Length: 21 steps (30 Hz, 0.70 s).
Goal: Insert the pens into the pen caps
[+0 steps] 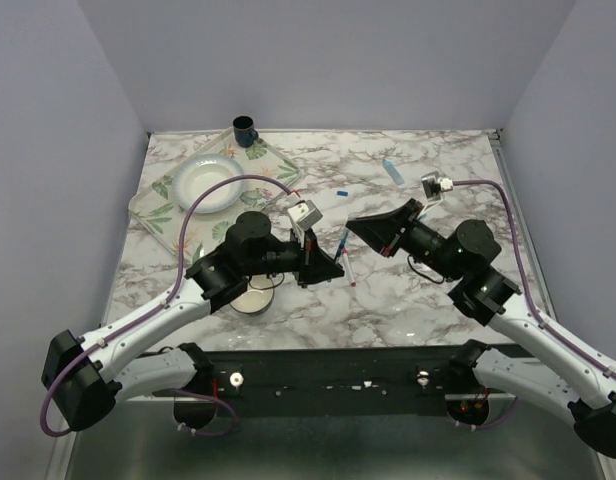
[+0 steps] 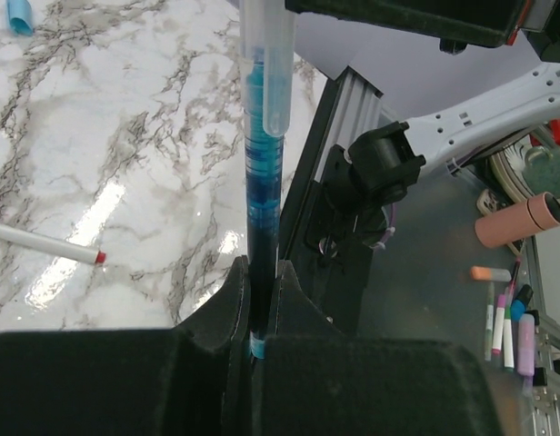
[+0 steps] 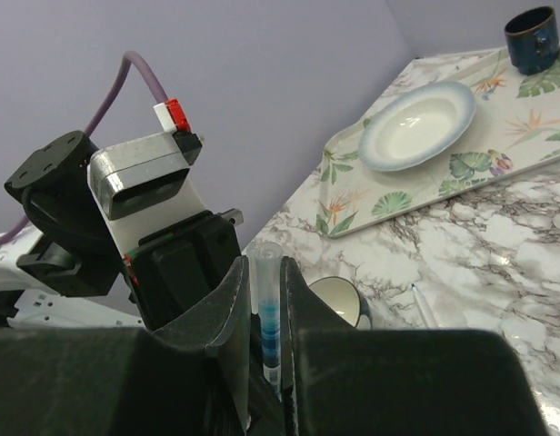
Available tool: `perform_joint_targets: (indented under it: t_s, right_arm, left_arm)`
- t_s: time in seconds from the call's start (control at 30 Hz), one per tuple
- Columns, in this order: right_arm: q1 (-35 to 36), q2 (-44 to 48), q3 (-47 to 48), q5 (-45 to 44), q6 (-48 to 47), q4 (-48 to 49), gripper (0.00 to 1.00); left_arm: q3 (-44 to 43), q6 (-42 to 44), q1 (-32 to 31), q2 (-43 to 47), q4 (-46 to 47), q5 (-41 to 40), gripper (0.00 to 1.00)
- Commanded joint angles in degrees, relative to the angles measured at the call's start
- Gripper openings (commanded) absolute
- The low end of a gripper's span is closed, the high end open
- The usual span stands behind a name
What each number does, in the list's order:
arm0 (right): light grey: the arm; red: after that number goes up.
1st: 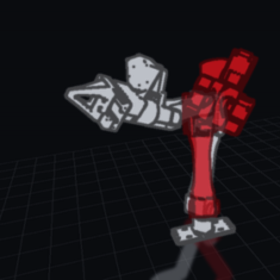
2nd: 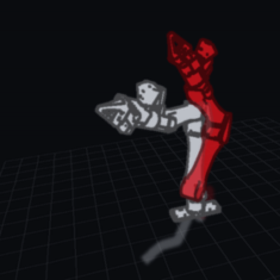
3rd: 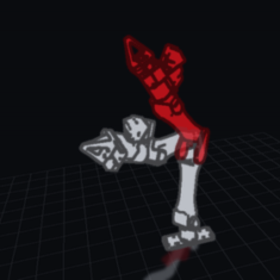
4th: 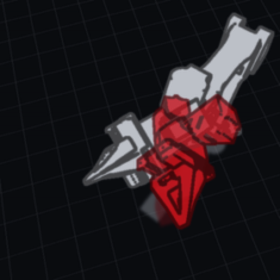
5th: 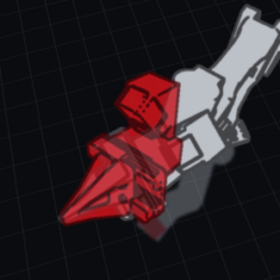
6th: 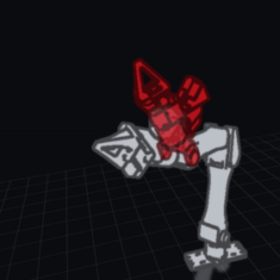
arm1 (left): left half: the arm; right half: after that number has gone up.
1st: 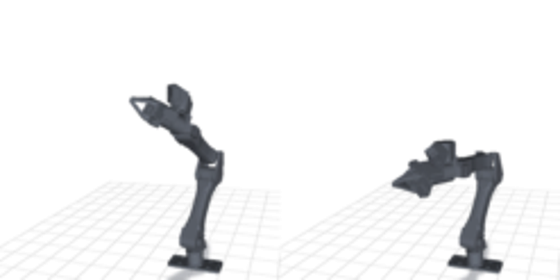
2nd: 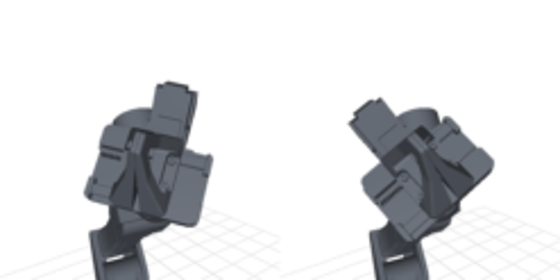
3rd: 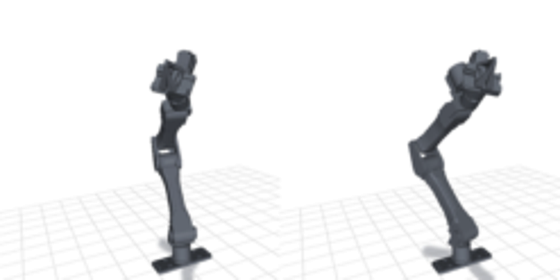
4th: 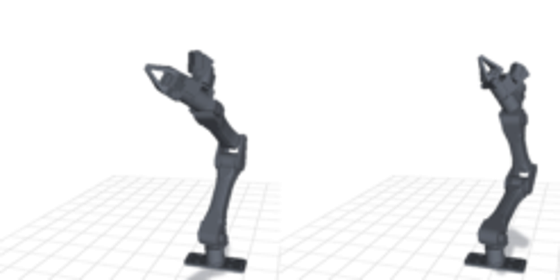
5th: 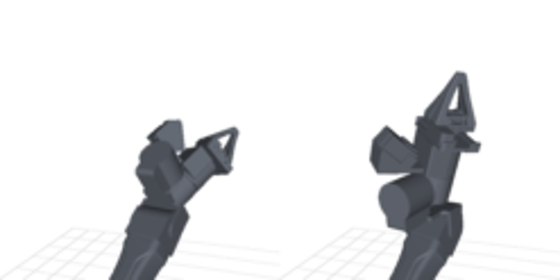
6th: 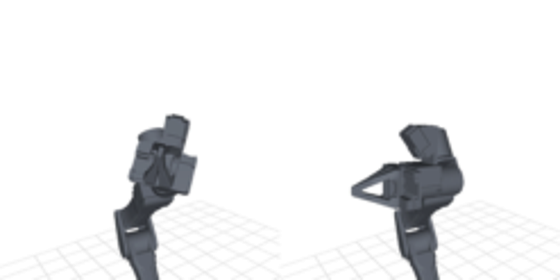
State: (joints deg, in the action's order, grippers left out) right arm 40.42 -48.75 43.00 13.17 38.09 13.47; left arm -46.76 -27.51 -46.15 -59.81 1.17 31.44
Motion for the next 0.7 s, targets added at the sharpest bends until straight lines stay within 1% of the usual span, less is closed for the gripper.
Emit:
perform_joint_targets:
  t_s: [0.0, 0.1, 0.17, 0.2, 0.27, 0.3, 0.37, 0.4, 0.47, 0.5, 0.53, 0.67]
  right_arm:
    - [4.4, -0.8, -0.4, -5.9, -5.6, -7.7, 0.02]
    - [7.8, -2.2, 0.3, -10.2, -6.0, -8.6, 0.03]
    - [9.3, -2.9, 1.7, -11.3, -6.1, -9.7, 0.05]
    - [11.1, -3.4, 2.3, -12.5, -6.5, -10.0, 0.09]
    - [12.4, -3.6, 3.4, -12.8, -6.8, -11.5, 0.19]
    - [12.7, -3.6, 3.6, -12.8, -5.9, -12.0, 0.28]
    - [12.7, -3.0, 4.2, -12.8, -4.5, -12.9, 0.37]
    - [12.7, -2.7, 4.5, -12.8, -4.1, -12.8, 0.44]
    - [12.7, -1.3, 5.1, -12.8, -3.4, -12.3, 0.53]
    - [12.7, -1.0, 6.0, -12.8, -3.0, -12.3, 0.64]
    - [12.7, -0.8, 6.7, -12.8, -3.0, -12.2, 0.66]
    - [12.7, -1.0, 10.3, -12.7, -3.5, -13.1, 0.67]
  left_arm:
    - [-0.6, -1.1, 1.7, 0.4, 4.9, 0.6, 0.0]
    - [-0.4, -1.4, 1.9, 0.3, 5.6, 1.3, 0.0]
    - [-0.6, -1.2, 2.0, 0.2, 5.3, 1.3, 0.0]
    - [-0.6, -1.1, 2.1, 0.4, 5.2, 1.2, 0.0]
    - [-0.4, 0.0, 2.2, 1.0, 4.8, 0.6, 0.0]
    - [-0.3, 0.3, 2.2, 1.3, 4.7, 0.2, 0.0]
    - [0.1, 1.4, 2.2, 2.3, 5.0, -0.1, 0.0]
    - [0.3, 1.7, 2.2, 2.6, 4.9, -0.2, 0.0]
    - [0.4, 2.5, 2.2, 3.3, 4.7, -0.1, 0.0]
    - [0.4, 2.8, 2.2, 3.6, 4.8, 0.1, 0.0]
    - [0.7, 3.1, 2.2, 3.9, 5.0, 0.5, 0.0]
    - [1.1, 3.9, 2.1, 5.6, 5.3, 2.3, 0.0]
